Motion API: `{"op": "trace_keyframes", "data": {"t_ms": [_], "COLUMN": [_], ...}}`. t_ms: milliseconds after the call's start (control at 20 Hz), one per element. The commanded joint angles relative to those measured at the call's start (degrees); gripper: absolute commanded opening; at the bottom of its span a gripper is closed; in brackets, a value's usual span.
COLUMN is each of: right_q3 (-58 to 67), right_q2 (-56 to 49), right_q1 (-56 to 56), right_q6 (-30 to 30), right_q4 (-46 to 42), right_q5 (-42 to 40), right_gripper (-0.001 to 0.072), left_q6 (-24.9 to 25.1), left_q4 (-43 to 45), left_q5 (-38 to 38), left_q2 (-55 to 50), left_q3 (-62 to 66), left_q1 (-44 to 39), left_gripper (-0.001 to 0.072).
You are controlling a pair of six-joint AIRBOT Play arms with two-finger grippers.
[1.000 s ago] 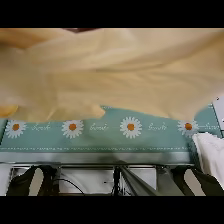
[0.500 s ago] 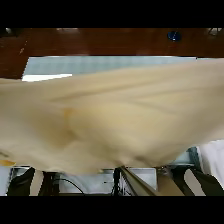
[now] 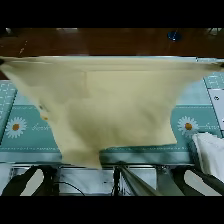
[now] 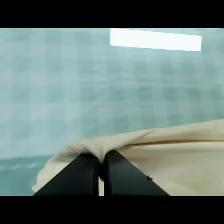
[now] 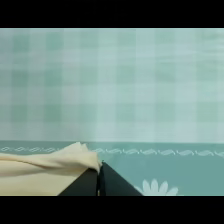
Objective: Fold the shirts.
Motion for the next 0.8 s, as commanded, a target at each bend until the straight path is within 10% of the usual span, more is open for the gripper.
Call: {"op": "trace_keyframes", "data": {"t_ms": [0, 750], "right_q3": [-0.90, -0.90], "right_q2": [-9.16, -31.08], "right_q1": [5.16, 9.64], "right_q6": [-1.20, -3.17], "right_q4": [0.07, -1.25], "right_q5": [-8.41, -37.18], "right_gripper": [0.0011, 0.0011], "left_q6": [2.19, 11.02], "left_q4": [-0.42, 3.74], "left_q5": [13.46, 43.98], "left_q2": [-12.41, -38.40], "left_q3": [-1.75, -1.75], "left_q1": [-9.53, -18.75], "left_gripper": [0.0029, 0.0030]}}
